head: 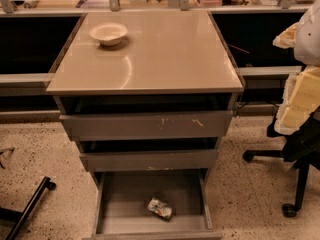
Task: Pick 7up can from bottom drawer and place on counter
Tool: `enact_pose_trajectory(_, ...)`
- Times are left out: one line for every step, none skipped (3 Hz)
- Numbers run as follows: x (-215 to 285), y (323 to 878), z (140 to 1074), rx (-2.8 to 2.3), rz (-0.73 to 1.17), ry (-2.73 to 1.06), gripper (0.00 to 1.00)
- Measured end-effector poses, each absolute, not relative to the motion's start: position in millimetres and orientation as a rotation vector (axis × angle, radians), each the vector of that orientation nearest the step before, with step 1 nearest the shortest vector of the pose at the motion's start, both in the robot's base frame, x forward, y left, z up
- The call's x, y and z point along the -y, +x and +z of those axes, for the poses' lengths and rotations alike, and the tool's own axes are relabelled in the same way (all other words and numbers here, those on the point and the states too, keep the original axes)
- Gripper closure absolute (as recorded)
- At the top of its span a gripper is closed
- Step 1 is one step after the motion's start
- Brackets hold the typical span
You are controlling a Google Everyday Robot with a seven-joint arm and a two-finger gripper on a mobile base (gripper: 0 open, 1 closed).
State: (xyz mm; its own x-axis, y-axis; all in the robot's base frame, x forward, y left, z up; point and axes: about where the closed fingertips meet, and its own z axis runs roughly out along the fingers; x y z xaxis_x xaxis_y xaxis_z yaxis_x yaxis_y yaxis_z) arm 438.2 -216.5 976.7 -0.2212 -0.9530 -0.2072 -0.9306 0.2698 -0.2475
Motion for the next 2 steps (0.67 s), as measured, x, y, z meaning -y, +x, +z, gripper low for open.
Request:
enact_pose_trajectory(216.5, 438.2, 976.6, -2.230, -0.100, -1.724, 0.00)
enact_pose_trajectory(202.0, 434.1, 948.9, -2.254, -0.013, -1.692, 0.00)
